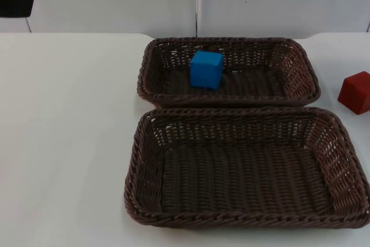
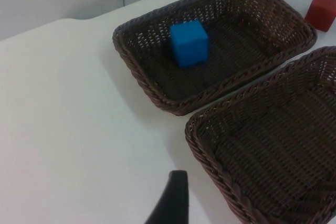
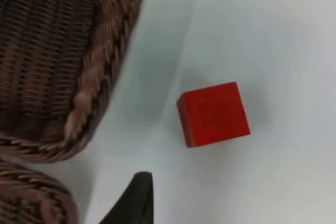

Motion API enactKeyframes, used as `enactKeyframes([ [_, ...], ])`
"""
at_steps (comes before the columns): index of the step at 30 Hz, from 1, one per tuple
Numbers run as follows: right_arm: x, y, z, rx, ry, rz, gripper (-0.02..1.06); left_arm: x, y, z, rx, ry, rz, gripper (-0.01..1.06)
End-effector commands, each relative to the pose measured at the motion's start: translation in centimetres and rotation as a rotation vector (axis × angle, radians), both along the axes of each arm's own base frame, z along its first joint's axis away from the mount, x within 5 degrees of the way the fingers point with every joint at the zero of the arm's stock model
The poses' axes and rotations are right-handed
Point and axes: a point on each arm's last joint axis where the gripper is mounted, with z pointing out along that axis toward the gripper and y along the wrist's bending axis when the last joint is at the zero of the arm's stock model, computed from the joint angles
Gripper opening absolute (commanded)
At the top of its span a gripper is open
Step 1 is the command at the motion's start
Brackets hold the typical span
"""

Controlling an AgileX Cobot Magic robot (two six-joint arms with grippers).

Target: Pick up one cube with the left hand and place it into the upper basket. Pick up one cube with the right hand and place it into the lower basket.

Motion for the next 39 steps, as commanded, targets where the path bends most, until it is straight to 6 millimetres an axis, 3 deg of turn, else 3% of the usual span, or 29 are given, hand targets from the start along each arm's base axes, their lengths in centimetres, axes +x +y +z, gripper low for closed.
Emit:
enactKeyframes([
  [1, 0.8, -0.7, -0.7, 0.004, 0.007, -0.004, 1.05, -0.1, 0.0, 0.0, 0.001, -0.004, 0.0, 0.8],
  [7, 2.0, -1.5, -3.0, 0.029, 0.046, 0.024, 1.05, -0.1, 0.0, -0.1, 0.005, -0.006, 0.0, 0.8],
  [17, 4.9, -2.0, -9.0, 0.044, 0.049, 0.096, 1.05, -0.1, 0.1, -0.1, 0.007, -0.007, 0.0, 0.8],
  [31, 9.2, -1.5, -13.3, 0.088, 0.058, 0.104, 1.05, 0.0, 0.1, 0.0, 0.01, -0.012, 0.001, 0.8],
  [39, 9.3, -1.5, -16.1, 0.091, 0.11, 0.097, 1.05, 0.0, 0.1, 0.0, 0.009, -0.014, 0.002, 0.8],
])
